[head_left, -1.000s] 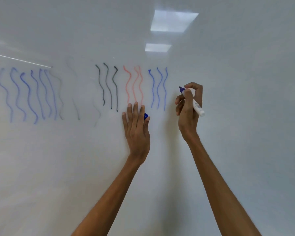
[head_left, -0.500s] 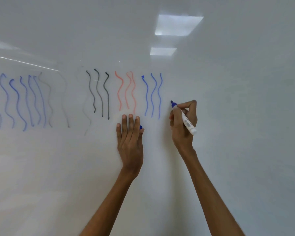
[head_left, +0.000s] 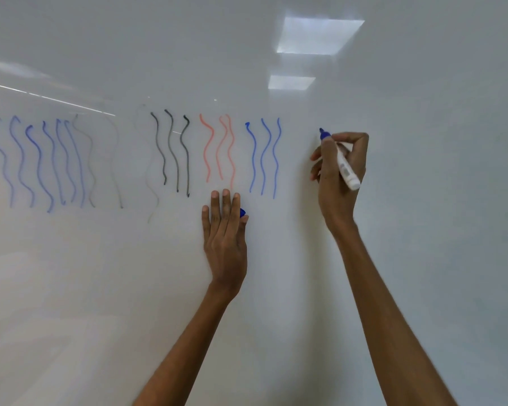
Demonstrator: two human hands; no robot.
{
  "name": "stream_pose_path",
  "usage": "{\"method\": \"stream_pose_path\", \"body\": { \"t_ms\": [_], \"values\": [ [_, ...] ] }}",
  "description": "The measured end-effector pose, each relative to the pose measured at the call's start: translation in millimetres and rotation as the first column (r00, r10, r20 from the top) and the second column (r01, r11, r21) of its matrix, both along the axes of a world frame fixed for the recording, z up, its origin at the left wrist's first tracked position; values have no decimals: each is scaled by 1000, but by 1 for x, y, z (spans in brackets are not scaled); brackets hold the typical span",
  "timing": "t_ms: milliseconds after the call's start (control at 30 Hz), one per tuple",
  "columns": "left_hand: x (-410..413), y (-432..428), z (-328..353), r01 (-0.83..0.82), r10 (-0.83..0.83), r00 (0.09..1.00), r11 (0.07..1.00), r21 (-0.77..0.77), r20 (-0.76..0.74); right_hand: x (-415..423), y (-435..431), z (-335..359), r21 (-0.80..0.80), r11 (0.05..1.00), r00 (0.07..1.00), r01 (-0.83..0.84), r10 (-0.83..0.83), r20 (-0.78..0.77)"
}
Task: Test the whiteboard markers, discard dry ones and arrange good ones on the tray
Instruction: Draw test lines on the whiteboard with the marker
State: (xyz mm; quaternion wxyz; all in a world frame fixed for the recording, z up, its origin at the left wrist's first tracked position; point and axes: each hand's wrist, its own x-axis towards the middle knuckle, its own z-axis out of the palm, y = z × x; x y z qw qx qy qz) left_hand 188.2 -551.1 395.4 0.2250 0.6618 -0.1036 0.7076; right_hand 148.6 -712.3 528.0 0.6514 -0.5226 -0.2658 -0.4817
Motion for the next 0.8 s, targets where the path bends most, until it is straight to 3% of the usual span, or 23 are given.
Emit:
{"method": "stream_pose_path", "body": {
  "t_ms": [333,467,600,800],
  "values": [
    [-1,0,-2,37,-37,999,999,-6,-23,3,-4,-42,-10,999,994,-36,34,-105],
    [-2,0,-3,89,-90,995,996,-20,-44,0,-7,-67,63,996,982,-57,68,-174],
    [-7,-1,-6,174,-183,978,980,-95,-95,-7,-2,-92,-35,995,971,-92,82,-223],
    [-39,-10,-45,273,-302,923,951,-148,-240,-22,0,-125,-11,971,920,-238,222,-324]
  ]
}}
